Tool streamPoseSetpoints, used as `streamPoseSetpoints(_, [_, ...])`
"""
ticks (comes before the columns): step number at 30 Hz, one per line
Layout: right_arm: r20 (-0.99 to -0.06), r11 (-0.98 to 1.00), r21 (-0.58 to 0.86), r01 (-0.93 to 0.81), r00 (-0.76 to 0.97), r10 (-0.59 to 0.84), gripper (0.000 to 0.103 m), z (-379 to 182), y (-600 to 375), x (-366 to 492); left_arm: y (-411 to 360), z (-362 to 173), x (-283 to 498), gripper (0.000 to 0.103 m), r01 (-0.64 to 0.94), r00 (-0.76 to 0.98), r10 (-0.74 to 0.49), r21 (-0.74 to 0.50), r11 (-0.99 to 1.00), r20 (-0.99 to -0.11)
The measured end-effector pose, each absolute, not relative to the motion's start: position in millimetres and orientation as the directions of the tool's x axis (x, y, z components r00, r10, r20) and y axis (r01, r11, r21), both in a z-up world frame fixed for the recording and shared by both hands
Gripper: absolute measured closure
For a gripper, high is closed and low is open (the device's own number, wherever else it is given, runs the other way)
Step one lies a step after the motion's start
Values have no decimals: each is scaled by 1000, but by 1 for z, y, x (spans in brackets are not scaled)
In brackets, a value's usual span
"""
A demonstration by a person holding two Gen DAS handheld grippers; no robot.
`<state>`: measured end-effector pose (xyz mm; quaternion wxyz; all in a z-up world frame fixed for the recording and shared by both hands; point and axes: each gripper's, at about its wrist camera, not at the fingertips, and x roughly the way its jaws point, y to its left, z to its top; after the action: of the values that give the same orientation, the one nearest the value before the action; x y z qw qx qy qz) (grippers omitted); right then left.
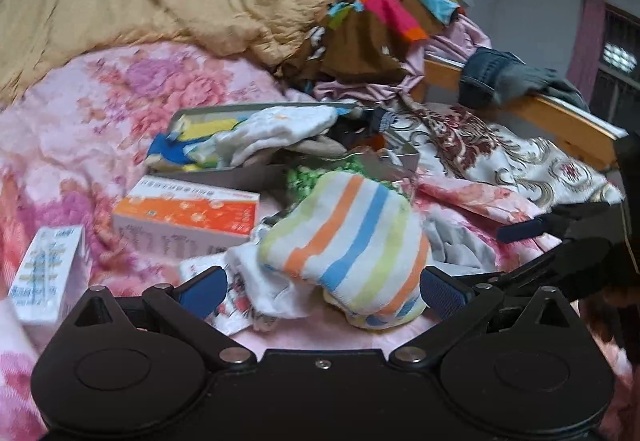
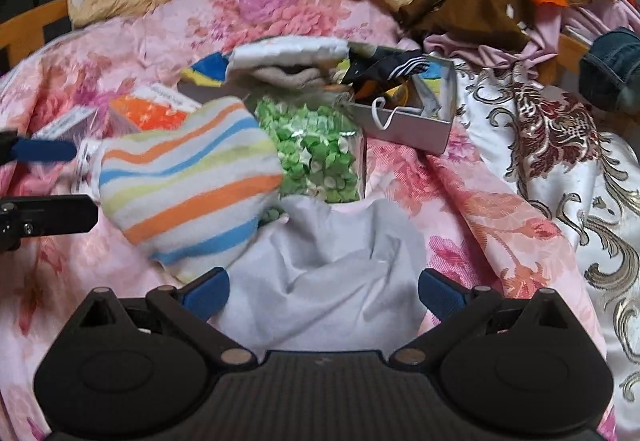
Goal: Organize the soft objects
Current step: 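Move the left tool toward the pastel striped sock while the right tool approaches the grey cloth, then grasp the pastel striped sock with the left tool while the right tool grasps the grey cloth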
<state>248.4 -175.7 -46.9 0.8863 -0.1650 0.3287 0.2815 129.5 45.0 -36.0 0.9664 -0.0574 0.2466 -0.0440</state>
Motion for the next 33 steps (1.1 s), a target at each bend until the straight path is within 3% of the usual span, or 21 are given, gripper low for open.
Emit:
streamPoseSetpoints(8, [-685,784,-122,-608,623,377,0,-53,-177,260,20,-45,144,1,215,867,-184,14,977,-463])
streamPoseSetpoints(20, [-679,826,15,-564,601,422,1,-60,-186,280,7,-48,174,9,306,852,-194,162,938,-486])
streamPoseSetpoints(25, [-678,825,95,-557,570,463,12,-63,-189,284,4,-51,177,35,322,833,-194,169,931,-518])
streamPoseSetpoints(27, [-676,822,103,-560,566,471,18,-63,-188,284,4,-50,177,51,327,826,-193,171,929,-529])
streamPoseSetpoints(33, [-697,814,141,-563,528,486,32,-65,-186,284,1,-48,176,75,345,807,-215,143,928,-550])
